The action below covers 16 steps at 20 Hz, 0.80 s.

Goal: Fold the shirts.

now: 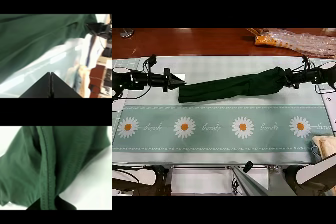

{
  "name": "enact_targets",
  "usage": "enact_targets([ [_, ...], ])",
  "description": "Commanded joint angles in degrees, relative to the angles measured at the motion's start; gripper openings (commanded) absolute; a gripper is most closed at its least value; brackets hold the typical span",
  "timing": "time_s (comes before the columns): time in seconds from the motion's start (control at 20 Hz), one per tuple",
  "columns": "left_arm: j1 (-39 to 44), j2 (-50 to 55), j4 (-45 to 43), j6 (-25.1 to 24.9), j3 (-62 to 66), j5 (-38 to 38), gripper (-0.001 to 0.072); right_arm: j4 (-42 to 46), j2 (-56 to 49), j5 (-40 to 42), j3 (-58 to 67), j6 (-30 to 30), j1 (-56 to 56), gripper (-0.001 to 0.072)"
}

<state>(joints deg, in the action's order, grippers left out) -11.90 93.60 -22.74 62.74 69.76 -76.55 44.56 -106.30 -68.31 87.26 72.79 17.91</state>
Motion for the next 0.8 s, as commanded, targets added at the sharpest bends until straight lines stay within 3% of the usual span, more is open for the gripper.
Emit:
enact_targets([
  [0.0,2.21,-0.98,5.27,-3.58,0.04,-3.17,0.0022,4.52,7.28,-2.60,0.04,-1.53,-0.74,0.0041],
  [0.15,8.33,-3.65,5.25,-3.58,0.04,-0.22,0.0022,9.64,15.30,-5.14,0.04,-0.81,-2.84,0.0040],
  [0.4,23.17,-6.86,5.25,-2.23,0.04,15.37,0.0022,22.23,24.46,-10.19,0.04,4.28,-9.92,0.0041],
  [0.6,34.75,-6.36,5.16,0.94,-0.57,29.90,0.0022,25.07,29.00,-12.81,0.04,8.07,-13.40,0.0040],
  [0.75,41.57,-4.72,5.20,2.21,-0.55,35.65,0.0022,26.82,32.02,-14.93,0.04,10.03,-15.74,0.0040],
])
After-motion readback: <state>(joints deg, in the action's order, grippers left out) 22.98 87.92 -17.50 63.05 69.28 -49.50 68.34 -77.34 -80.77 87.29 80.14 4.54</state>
